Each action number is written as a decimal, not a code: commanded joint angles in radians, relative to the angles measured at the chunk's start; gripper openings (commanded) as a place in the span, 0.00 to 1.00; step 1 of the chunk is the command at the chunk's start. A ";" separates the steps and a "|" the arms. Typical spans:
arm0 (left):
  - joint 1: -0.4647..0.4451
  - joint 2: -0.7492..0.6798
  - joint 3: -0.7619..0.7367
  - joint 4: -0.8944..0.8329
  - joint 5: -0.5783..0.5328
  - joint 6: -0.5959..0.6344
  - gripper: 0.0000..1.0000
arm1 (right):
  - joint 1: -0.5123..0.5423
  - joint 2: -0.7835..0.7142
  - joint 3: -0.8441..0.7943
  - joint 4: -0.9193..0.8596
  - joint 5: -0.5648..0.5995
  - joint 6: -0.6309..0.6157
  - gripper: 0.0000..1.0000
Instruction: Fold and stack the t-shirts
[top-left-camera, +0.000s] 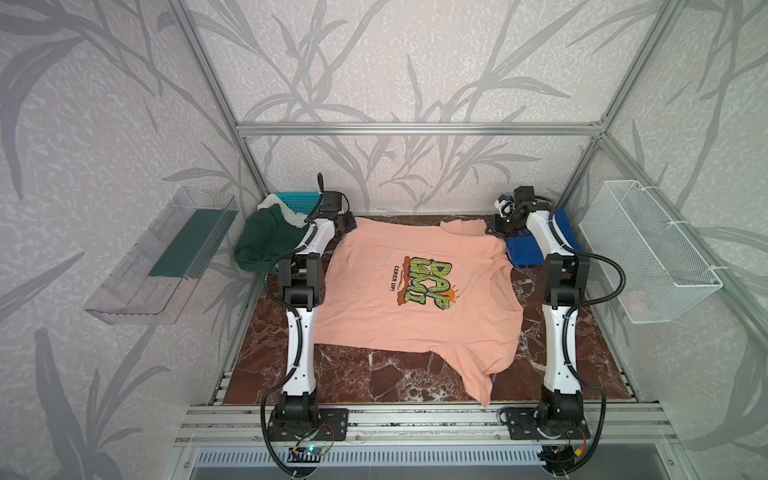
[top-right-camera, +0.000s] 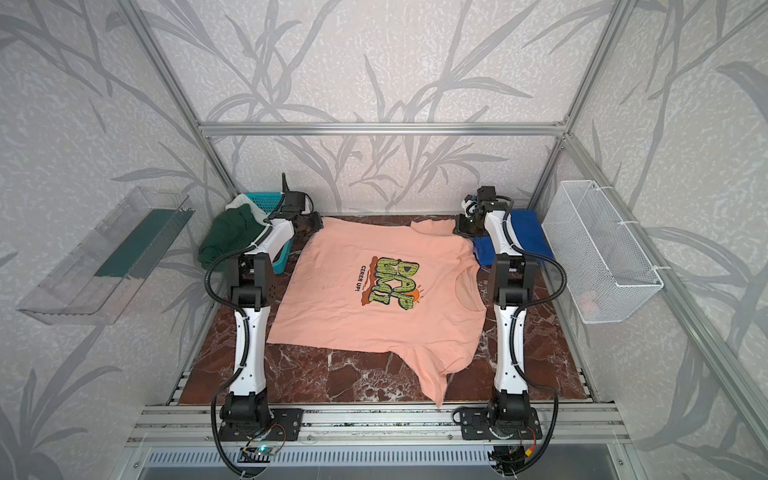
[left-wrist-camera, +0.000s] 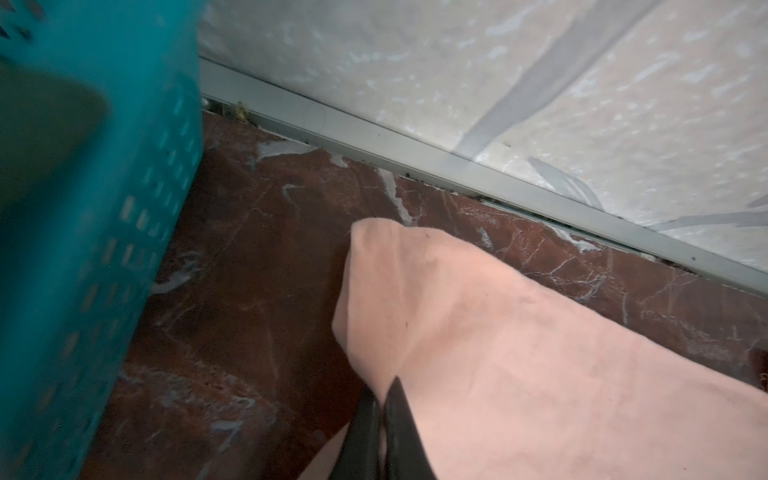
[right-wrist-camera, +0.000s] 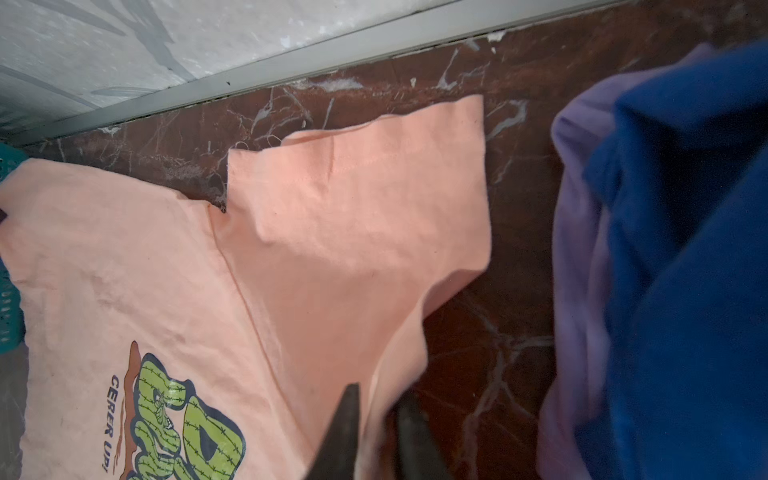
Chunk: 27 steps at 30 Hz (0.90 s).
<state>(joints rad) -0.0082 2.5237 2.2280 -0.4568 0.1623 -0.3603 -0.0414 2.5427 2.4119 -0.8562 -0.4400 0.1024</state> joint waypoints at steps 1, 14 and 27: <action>0.053 -0.061 -0.026 -0.002 0.014 -0.011 0.49 | 0.005 -0.036 0.068 -0.064 0.035 -0.006 0.71; -0.024 -0.474 -0.644 0.313 0.008 -0.166 0.74 | 0.108 -0.392 -0.443 0.133 0.299 0.122 0.99; -0.166 -0.624 -0.985 0.247 -0.074 -0.184 0.74 | 0.364 -0.617 -0.942 0.199 0.419 0.234 0.99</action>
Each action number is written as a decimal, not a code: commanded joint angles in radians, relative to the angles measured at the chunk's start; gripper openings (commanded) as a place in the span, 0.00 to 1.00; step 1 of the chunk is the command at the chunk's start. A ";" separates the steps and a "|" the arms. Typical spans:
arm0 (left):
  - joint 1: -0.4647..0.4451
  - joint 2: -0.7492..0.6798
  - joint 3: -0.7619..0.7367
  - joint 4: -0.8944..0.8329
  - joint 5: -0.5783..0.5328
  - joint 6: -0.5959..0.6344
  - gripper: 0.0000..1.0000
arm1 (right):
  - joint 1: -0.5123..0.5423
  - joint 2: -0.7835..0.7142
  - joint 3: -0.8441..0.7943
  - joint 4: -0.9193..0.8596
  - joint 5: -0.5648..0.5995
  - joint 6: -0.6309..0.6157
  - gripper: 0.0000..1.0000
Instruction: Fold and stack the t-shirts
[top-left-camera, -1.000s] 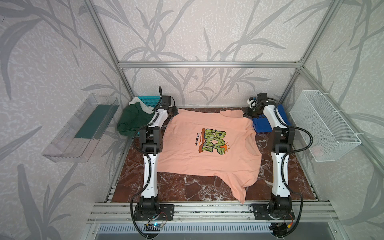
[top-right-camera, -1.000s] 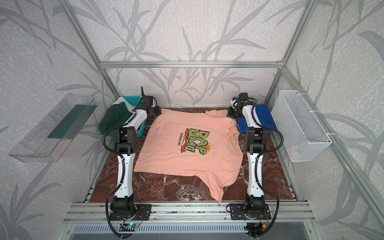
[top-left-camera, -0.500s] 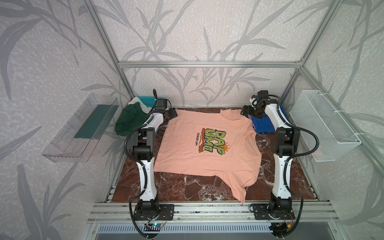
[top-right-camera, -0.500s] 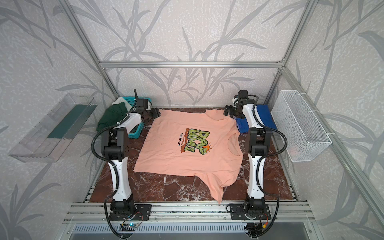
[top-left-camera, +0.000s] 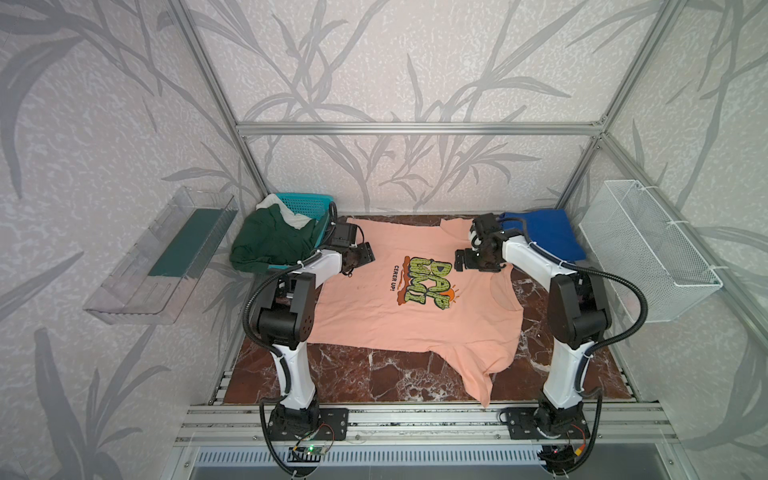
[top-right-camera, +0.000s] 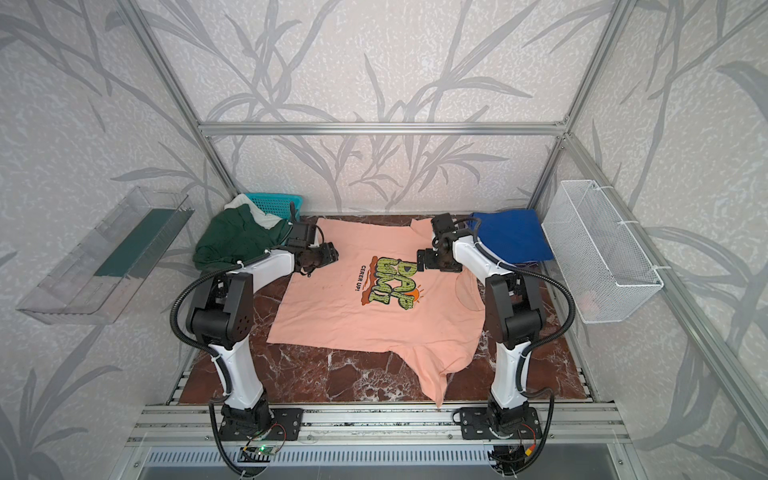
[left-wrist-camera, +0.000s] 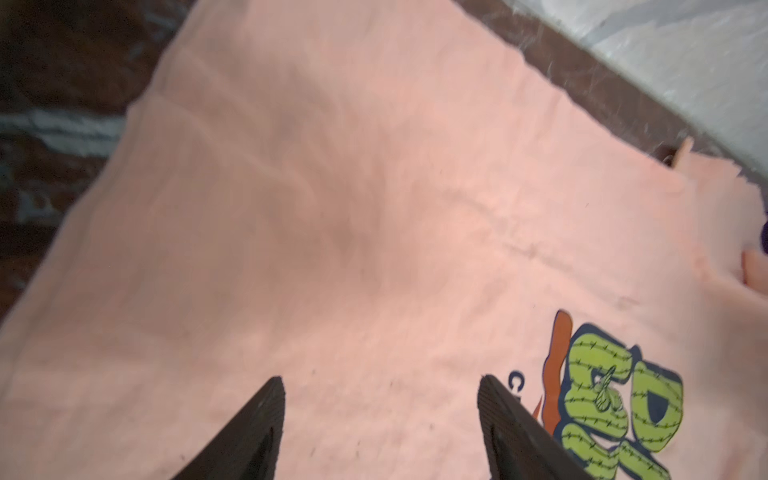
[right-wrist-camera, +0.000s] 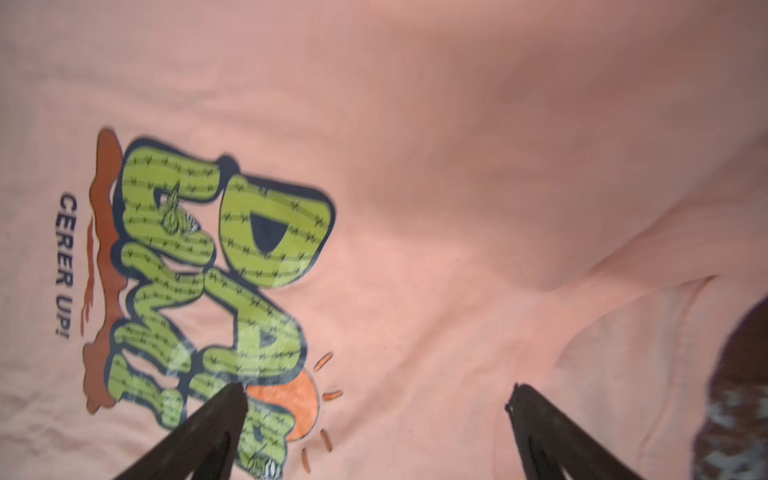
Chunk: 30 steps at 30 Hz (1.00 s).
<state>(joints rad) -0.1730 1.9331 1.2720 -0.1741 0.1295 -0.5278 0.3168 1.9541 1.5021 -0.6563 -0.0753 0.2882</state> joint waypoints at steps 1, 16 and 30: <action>-0.002 -0.030 -0.039 -0.046 -0.036 -0.025 0.74 | 0.009 -0.021 -0.039 -0.007 0.059 0.057 0.99; -0.005 -0.127 -0.339 -0.032 -0.031 -0.132 0.74 | 0.033 0.064 -0.080 -0.134 0.080 0.092 0.99; -0.005 -0.265 -0.521 -0.034 -0.075 -0.164 0.74 | 0.037 0.005 -0.251 -0.148 0.059 0.131 0.99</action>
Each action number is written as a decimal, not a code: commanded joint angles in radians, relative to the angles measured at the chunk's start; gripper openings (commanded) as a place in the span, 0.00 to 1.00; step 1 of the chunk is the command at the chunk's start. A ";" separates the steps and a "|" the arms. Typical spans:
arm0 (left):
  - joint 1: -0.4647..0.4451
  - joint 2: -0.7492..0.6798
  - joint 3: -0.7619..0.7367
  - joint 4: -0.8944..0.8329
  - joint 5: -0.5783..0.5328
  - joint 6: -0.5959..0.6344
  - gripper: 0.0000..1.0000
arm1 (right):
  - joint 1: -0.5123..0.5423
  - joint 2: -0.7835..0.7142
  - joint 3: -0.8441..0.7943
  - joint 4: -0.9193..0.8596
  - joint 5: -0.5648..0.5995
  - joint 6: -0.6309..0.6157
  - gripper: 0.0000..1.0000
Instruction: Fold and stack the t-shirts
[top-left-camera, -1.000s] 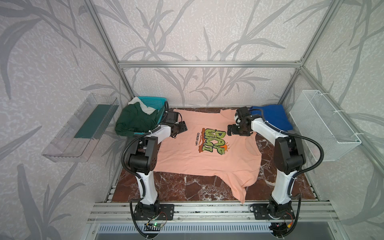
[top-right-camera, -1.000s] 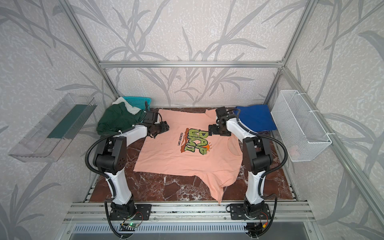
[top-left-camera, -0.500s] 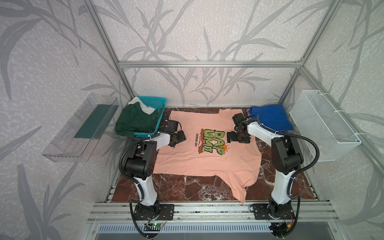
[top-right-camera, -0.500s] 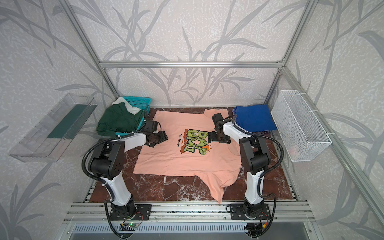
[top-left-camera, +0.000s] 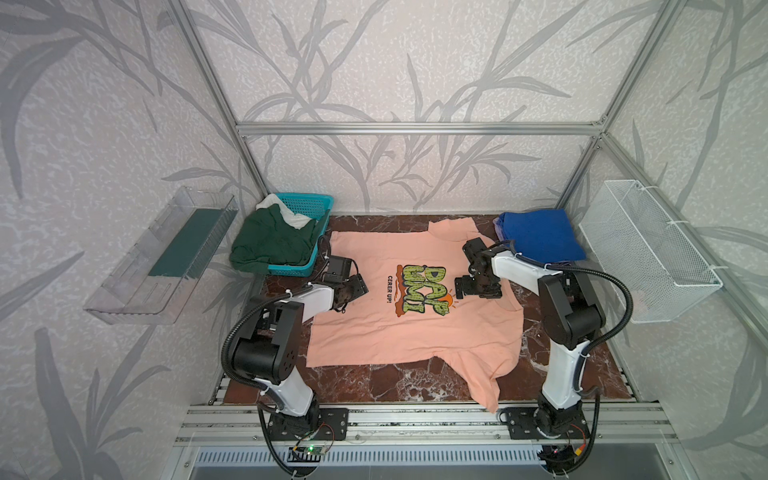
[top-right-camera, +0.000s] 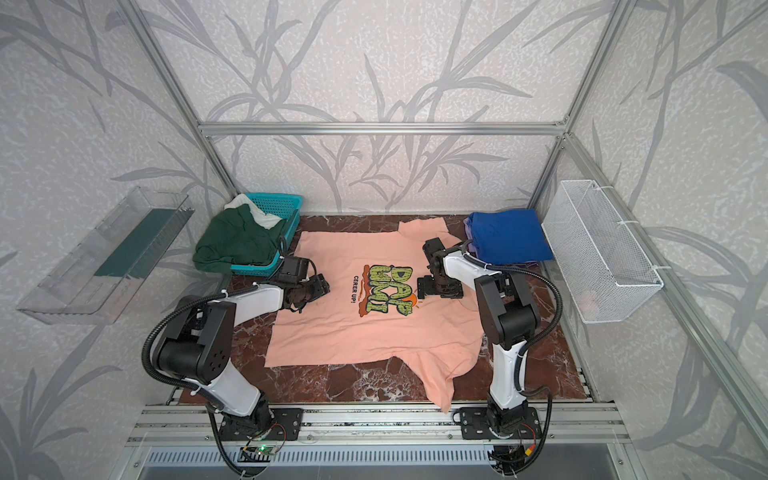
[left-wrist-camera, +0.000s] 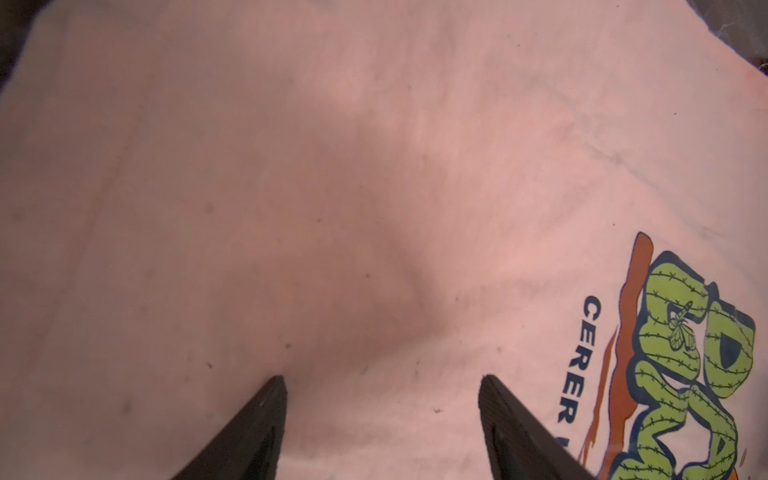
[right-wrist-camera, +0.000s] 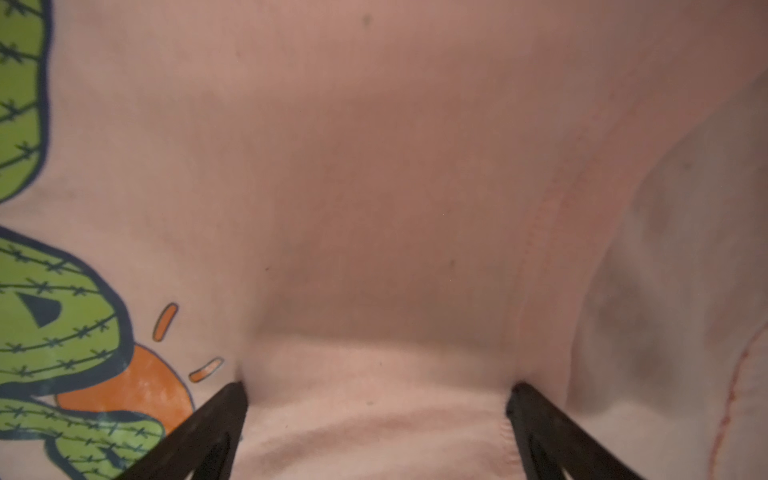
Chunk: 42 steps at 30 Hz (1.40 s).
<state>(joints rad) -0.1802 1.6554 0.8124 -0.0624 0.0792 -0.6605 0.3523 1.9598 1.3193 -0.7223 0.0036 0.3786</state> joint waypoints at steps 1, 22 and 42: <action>0.002 0.007 -0.064 -0.151 -0.028 -0.031 0.74 | 0.001 -0.009 -0.081 -0.083 -0.022 0.047 0.99; 0.011 -0.075 0.241 -0.207 -0.052 0.100 0.82 | -0.030 0.076 0.386 -0.037 -0.018 -0.114 0.99; 0.018 0.092 0.400 -0.148 0.126 0.107 0.82 | -0.179 0.792 1.350 -0.017 -0.113 -0.380 0.85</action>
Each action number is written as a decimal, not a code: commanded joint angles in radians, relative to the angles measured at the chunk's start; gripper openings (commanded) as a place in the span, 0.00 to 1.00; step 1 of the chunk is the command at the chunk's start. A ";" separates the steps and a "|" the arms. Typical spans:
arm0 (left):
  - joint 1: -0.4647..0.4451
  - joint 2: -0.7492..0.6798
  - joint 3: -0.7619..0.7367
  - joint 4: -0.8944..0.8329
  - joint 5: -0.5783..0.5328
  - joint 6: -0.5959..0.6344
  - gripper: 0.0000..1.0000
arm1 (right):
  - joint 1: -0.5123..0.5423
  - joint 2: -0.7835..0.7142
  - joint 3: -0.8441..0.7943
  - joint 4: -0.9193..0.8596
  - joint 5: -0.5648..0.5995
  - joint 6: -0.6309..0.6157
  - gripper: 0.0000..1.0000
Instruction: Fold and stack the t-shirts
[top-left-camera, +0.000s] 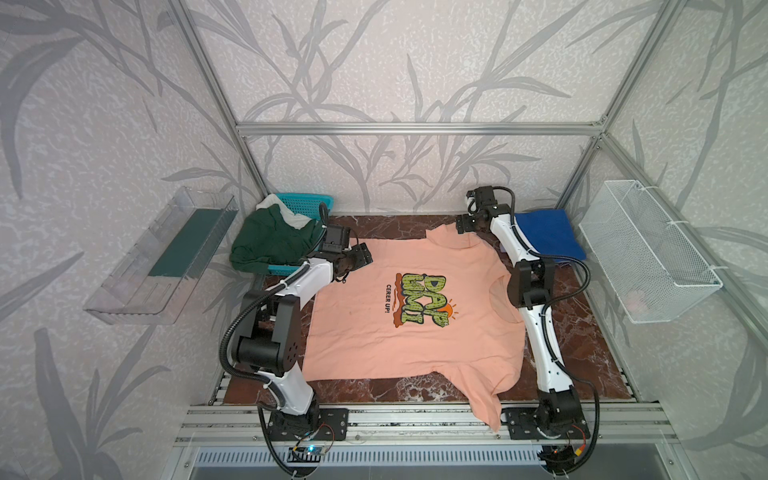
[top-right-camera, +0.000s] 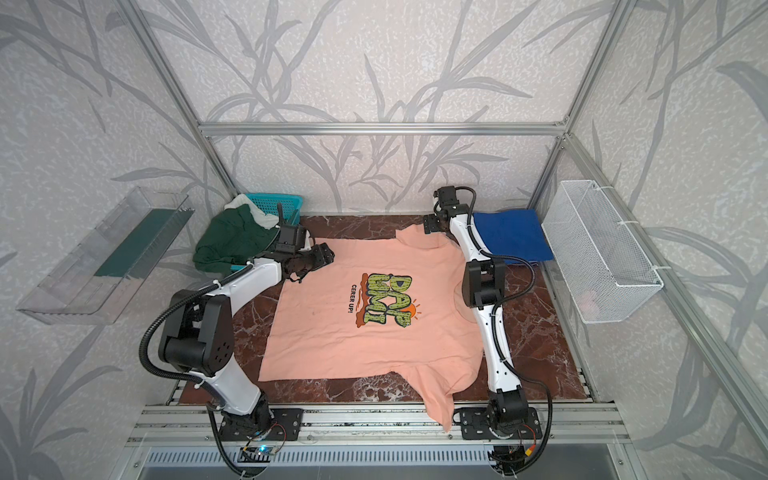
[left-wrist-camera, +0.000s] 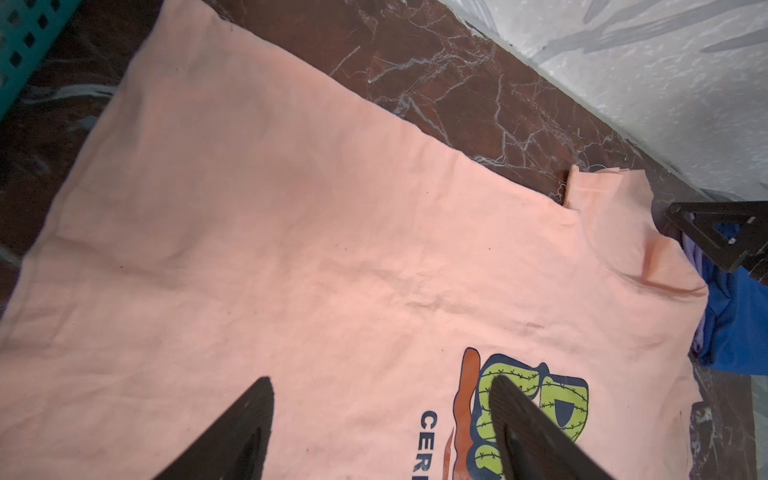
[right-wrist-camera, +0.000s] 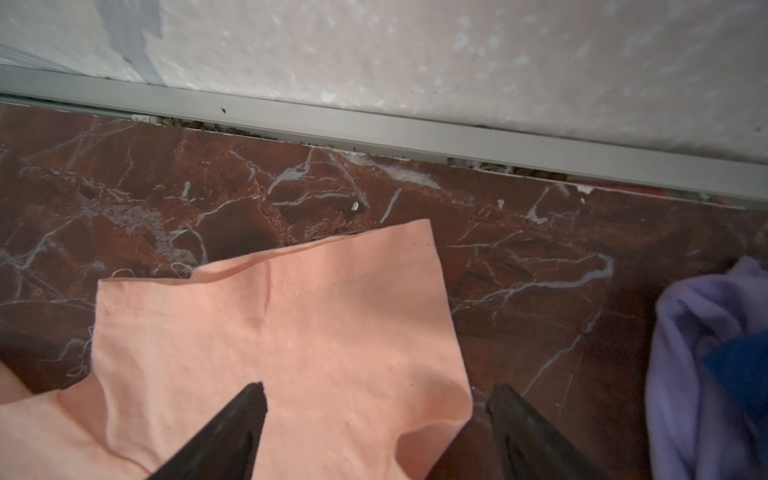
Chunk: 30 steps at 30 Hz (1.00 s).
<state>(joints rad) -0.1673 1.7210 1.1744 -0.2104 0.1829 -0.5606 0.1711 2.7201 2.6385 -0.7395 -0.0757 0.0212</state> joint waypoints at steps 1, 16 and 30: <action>0.005 0.033 0.046 -0.008 0.026 0.007 0.82 | -0.004 0.041 0.030 0.002 -0.045 -0.007 0.85; 0.005 0.053 0.078 0.001 0.083 -0.023 0.82 | -0.049 0.078 0.049 -0.011 -0.212 0.112 0.70; 0.021 0.102 0.129 -0.008 0.066 0.009 0.81 | -0.065 0.074 0.060 -0.018 -0.236 0.071 0.03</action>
<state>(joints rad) -0.1547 1.7985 1.2594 -0.2157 0.2531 -0.5735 0.1055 2.7838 2.6583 -0.7334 -0.3069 0.1238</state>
